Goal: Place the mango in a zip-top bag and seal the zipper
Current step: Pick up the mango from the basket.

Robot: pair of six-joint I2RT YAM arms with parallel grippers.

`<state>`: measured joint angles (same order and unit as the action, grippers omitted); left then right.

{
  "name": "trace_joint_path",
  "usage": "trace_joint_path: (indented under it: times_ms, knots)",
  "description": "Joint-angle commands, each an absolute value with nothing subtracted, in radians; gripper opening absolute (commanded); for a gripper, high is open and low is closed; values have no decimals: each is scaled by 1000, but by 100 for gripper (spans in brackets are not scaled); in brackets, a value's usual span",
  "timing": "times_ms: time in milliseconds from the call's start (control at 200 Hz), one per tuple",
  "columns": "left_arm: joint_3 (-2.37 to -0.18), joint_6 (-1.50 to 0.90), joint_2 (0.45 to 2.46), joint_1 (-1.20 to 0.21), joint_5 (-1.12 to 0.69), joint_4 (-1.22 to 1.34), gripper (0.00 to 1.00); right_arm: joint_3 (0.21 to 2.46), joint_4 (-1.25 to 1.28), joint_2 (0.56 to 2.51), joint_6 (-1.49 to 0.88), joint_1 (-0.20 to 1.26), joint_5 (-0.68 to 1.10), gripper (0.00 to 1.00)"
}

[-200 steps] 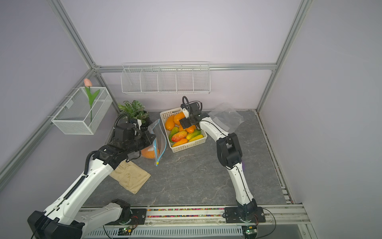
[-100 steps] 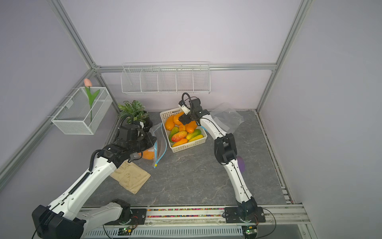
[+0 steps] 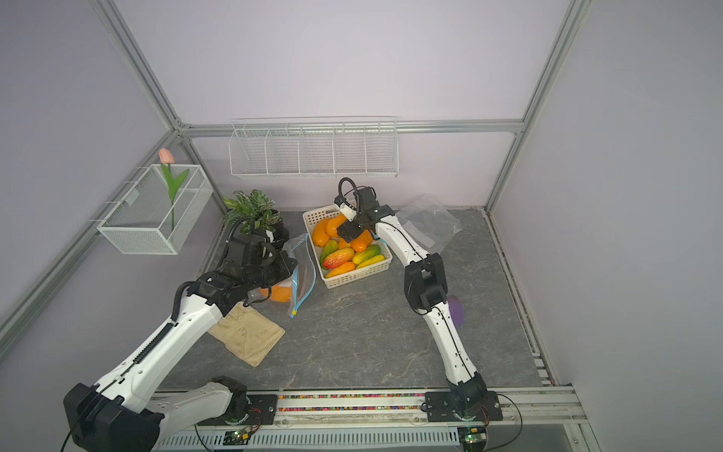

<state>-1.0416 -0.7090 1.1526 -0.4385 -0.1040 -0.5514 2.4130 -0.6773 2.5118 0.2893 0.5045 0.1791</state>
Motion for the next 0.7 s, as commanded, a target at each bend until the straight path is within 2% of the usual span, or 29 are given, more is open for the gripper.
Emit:
trace_joint_path:
  times_ms: [0,110,205,480,695]
  knots:
    - [-1049,-701,1158,-434,-85,-547,0,2291,-732,2385,95,516,110,95]
    - [-1040,-702,1159,-433,-84,-537,0,2132,-667,2277,-44,526,64,95]
    - [-1039,-703,1164,-433,-94,-535,0,2065,-672,2238,-141,530,-58,96]
    - [-1022,-711,1162,-433,-101,-523,0,2075,-696,2301,-368,549,-7,94]
    - [-1020,-726,1160,-433,-117,-511,0,2184,-767,2408,-421,557,-126,94]
